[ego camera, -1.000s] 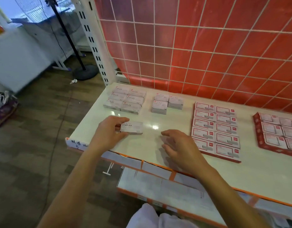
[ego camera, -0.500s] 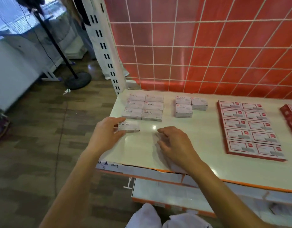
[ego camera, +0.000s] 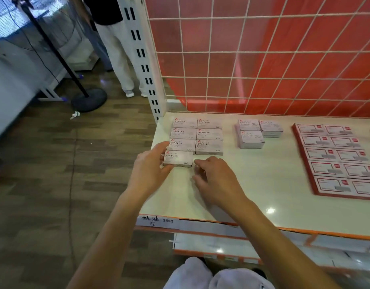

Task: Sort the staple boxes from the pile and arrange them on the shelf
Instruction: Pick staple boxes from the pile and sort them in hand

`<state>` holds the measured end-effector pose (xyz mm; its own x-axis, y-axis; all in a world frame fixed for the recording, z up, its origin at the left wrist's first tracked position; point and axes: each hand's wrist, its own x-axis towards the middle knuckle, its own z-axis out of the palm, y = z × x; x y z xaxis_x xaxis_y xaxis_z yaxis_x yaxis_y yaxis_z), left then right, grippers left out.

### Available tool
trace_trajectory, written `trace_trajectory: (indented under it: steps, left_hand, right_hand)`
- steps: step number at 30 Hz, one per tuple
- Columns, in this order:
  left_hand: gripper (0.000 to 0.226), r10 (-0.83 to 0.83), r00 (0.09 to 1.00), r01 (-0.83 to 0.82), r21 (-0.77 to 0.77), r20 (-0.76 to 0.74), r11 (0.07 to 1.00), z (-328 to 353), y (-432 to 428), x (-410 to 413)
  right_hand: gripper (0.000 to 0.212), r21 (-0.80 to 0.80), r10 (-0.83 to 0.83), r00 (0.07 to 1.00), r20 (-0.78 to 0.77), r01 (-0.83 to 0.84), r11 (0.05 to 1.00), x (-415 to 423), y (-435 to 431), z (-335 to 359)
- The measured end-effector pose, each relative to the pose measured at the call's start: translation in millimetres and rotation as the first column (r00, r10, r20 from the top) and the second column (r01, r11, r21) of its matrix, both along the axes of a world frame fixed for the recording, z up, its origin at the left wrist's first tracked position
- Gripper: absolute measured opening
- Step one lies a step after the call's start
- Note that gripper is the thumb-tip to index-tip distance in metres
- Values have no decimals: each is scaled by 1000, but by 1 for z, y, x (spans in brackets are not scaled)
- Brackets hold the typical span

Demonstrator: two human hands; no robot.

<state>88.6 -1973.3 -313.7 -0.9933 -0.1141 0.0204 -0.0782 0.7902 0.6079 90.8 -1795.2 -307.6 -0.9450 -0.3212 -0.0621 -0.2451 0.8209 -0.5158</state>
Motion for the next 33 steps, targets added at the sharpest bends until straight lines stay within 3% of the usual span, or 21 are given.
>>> trace_trajectory:
  steps: [8, 18, 30, 33]
  left_hand:
    - [55, -20, 1000, 19, -91, 1, 996, -8, -1, -3]
    - [54, -25, 1000, 24, -119, -6, 993, -2, 6, -1]
    - [62, -15, 996, 28, -152, 85, 988, 12, 17, 3]
    - [62, 27, 1000, -24, -236, 10, 972, 21, 31, 2]
  right_hand:
    - [14, -3, -27, 1000, -10, 27, 1000, -1, -1, -1]
    - [24, -20, -31, 1000, 4, 31, 999, 0, 3, 1]
    - [28, -72, -40, 999, -3, 39, 997, 1, 26, 2]
    - [37, -92, -62, 997, -43, 57, 994, -2, 41, 6]
